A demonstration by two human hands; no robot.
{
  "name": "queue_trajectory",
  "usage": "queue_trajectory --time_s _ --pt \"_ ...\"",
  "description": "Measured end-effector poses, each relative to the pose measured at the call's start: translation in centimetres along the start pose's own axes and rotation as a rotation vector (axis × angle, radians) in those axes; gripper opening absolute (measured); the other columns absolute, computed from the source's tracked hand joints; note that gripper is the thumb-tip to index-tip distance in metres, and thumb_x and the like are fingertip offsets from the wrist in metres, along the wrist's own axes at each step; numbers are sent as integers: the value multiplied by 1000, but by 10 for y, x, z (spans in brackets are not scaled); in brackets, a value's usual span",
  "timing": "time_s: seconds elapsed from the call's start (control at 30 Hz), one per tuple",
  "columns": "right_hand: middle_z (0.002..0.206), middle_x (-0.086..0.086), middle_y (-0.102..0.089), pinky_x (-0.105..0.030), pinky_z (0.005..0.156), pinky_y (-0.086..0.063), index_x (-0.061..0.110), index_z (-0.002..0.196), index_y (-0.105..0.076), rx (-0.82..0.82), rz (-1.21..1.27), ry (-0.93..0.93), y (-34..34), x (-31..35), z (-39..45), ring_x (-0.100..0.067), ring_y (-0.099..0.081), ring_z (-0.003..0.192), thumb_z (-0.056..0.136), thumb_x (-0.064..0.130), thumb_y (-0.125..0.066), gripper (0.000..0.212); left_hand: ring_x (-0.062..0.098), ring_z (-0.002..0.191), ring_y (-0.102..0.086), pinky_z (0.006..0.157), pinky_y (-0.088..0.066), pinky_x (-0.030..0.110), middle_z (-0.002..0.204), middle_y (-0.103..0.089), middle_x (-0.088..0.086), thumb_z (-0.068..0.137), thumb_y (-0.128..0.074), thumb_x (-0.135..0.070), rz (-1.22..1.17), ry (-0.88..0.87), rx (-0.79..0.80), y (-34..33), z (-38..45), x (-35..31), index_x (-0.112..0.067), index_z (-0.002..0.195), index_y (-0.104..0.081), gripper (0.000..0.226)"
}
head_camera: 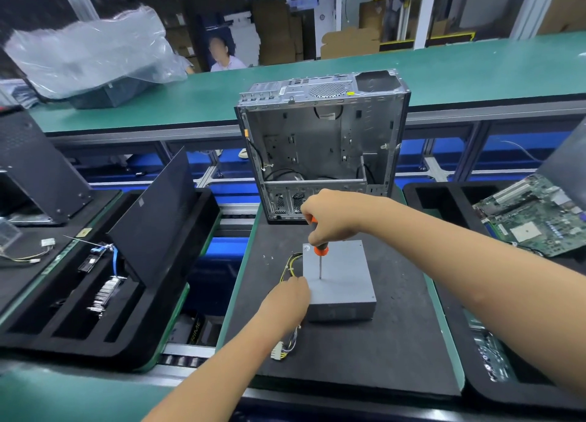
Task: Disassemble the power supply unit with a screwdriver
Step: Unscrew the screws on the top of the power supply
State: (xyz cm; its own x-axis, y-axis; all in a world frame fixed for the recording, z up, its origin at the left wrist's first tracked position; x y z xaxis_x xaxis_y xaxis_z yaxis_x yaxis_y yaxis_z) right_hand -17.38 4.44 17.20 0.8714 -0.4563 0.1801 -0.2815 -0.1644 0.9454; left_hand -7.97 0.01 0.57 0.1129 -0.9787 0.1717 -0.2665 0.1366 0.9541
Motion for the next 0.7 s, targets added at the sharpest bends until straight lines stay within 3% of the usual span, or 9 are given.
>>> queue_trajectory --time_s 0.1,0.17,0.23,0.3,0.4,0.53,0.7 --pt "86 -12 -69 -24 47 -34 6 91 -61 -6 -3 4 1 0 3 -30 -69 78 77 28 -64 27 31 98 -60 74 -45 34 91 -56 14 94 -39 -1 -203 185 46 4 1 9 0 104 -57 22" --pt "85 -11 -69 -23 46 -33 8 87 -59 -3 4 2 2 -1 6 -29 -69 77 77 28 -65 23 36 92 -62 74 -48 36 89 -59 18 91 -43 -6 -497 328 55 6 0 18 0 86 -54 13" --pt "83 -11 -69 -23 46 -35 9 85 -58 2 20 0 3 -1 9 -29 -70 76 77 27 -65 21 36 71 -62 64 -48 33 72 -58 15 82 -47 -6 -769 403 61 5 -1 27 -6 64 -45 18" --pt "80 -9 -69 -24 47 -37 9 84 -59 5 30 -1 4 -2 12 -30 -70 76 76 27 -66 20 24 53 -64 66 -53 28 57 -61 9 74 -49 -4 -1030 443 128 -1 -6 34 -8 53 -52 21" --pt "73 -4 -67 -25 48 -39 13 79 -55 6 39 -3 5 -2 16 -29 -71 72 75 27 -66 18 24 58 -70 78 -57 32 55 -66 11 73 -55 1 -1336 527 158 -16 -12 57 -2 57 -61 17" --pt "79 -9 -69 -24 47 -36 10 83 -58 2 12 11 6 3 24 -25 -65 67 75 27 -65 20 26 59 -67 69 -59 34 64 -67 20 65 -59 5 -1297 679 -15 -28 -8 119 4 55 -65 12" --pt "79 -3 -60 -27 48 -33 14 80 -55 -43 -46 17 4 10 33 -18 -50 63 73 31 -67 22 12 70 -60 62 -49 21 64 -66 -6 67 -66 7 -1099 666 -130 -27 18 169 -13 55 -67 24"
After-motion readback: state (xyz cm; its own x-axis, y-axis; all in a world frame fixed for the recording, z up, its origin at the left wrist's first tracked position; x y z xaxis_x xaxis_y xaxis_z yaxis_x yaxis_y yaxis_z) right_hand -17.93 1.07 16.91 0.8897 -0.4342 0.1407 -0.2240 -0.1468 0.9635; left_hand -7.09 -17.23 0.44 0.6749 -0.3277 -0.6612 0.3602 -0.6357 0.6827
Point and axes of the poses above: each hand's wrist, its own z-axis towards the middle knuckle, its own y-axis out of the back of the hand, x = y × z, the point moved 6 cm from there along z, towards the middle knuckle
